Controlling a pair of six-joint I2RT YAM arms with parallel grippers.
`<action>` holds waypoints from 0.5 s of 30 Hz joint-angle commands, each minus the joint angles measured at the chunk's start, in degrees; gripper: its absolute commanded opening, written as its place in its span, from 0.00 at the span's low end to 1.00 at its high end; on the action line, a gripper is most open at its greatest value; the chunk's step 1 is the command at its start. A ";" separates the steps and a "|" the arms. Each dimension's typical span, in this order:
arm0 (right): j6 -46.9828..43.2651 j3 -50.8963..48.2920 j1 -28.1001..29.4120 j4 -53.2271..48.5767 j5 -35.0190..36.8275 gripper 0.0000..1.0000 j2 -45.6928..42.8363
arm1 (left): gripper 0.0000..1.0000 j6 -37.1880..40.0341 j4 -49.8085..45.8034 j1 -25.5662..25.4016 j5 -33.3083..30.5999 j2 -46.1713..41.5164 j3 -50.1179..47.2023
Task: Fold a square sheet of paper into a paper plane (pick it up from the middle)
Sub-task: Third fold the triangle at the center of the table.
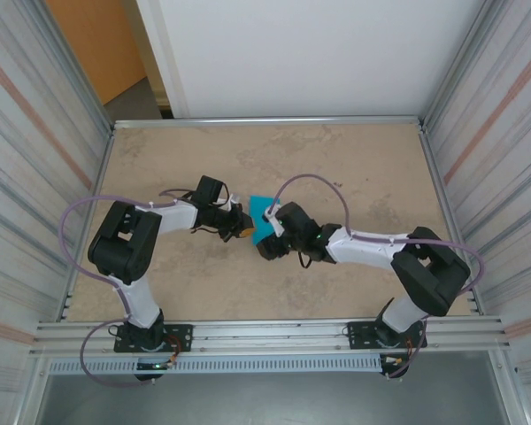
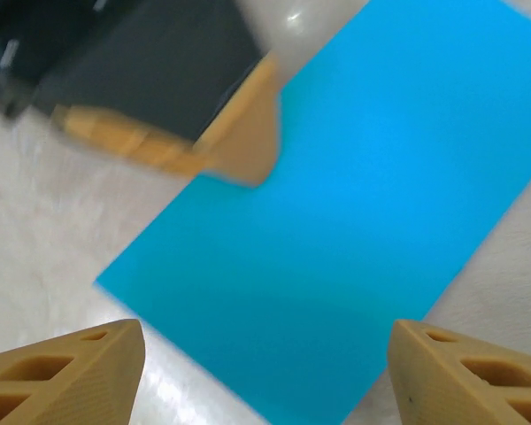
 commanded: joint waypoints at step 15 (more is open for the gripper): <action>-15.58 -0.28 5.15 9.97 8.83 0.58 7.64 | 0.04 -2.19 -0.08 -0.09 0.20 -1.95 -0.93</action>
